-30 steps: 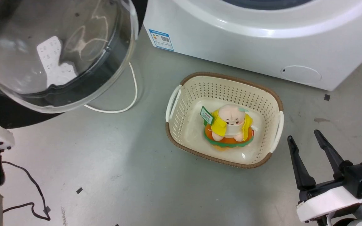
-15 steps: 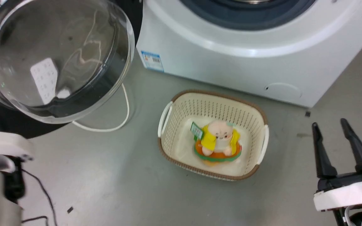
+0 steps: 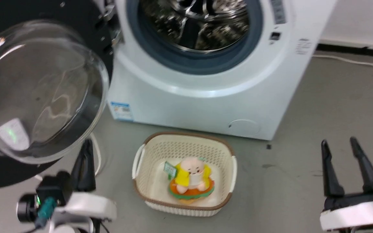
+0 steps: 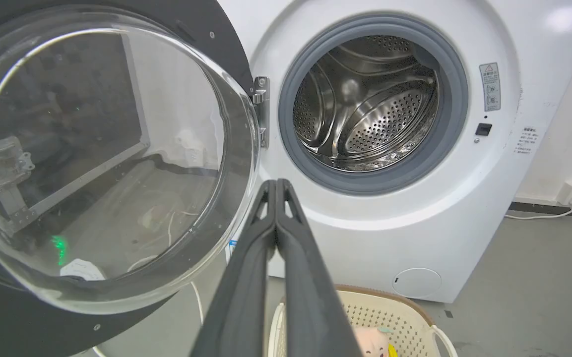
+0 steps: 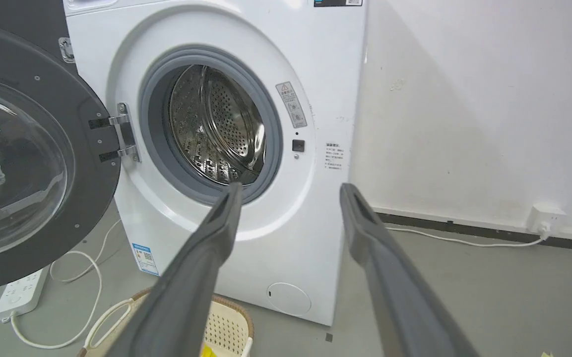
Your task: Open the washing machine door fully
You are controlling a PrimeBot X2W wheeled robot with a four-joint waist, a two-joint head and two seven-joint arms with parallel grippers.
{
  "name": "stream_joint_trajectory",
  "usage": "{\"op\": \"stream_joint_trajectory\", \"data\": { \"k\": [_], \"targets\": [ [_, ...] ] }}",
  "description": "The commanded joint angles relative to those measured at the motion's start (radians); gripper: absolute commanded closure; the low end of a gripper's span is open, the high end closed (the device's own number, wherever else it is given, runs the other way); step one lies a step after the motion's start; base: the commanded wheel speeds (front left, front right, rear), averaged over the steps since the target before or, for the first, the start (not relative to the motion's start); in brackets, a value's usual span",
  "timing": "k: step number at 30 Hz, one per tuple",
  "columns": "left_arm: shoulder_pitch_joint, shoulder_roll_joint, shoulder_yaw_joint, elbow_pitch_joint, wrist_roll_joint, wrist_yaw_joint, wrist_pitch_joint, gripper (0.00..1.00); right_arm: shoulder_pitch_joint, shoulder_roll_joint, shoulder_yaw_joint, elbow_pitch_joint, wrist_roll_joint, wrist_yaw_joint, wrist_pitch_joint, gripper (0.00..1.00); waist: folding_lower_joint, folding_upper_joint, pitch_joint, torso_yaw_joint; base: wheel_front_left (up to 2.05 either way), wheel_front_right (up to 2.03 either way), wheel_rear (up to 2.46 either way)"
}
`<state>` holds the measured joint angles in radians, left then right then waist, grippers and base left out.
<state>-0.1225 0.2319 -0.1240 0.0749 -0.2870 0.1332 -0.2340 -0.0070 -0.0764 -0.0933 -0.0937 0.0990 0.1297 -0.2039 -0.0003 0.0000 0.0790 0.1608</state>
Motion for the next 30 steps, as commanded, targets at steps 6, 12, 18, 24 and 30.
{"op": "stream_joint_trajectory", "data": {
  "k": [6, 12, 18, 24, 30],
  "targets": [
    [0.113, -0.022, -0.022, -0.029, 0.012, 0.027, -0.009, 1.0, 0.069, 0.017, 0.025, 0.02, -0.012, 0.001, 0.006, 0.0, 0.0003, 0.0, -0.074, -0.104, 0.0, 0.0, 0.0],
    [0.179, -0.047, -0.065, 0.001, 0.018, 0.023, -0.011, 0.0, 0.123, 0.023, 0.05, 0.052, -0.008, 0.001, 0.016, 0.0, 0.0003, 0.0, -0.082, -0.143, 0.0, 0.0, 0.0],
    [0.196, -0.064, -0.08, 0.038, 0.011, 0.027, -0.006, 0.0, 0.135, 0.025, 0.047, 0.08, 0.01, 0.001, 0.023, 0.0, 0.0003, 0.0, -0.084, -0.156, 0.0, 0.0, 0.0],
    [0.186, -0.064, -0.087, 0.054, 0.016, 0.028, -0.011, 0.0, 0.132, 0.026, 0.049, 0.097, 0.015, 0.001, 0.024, 0.0, 0.0003, 0.0, -0.083, -0.159, 0.0, 0.0, 0.0],
    [0.176, -0.059, -0.09, 0.05, 0.015, 0.029, -0.011, 0.0, 0.128, 0.026, 0.051, 0.105, 0.019, 0.001, 0.021, 0.0, 0.0003, 0.0, -0.083, -0.157, 0.0, 0.0, 0.0]
  ]
}}
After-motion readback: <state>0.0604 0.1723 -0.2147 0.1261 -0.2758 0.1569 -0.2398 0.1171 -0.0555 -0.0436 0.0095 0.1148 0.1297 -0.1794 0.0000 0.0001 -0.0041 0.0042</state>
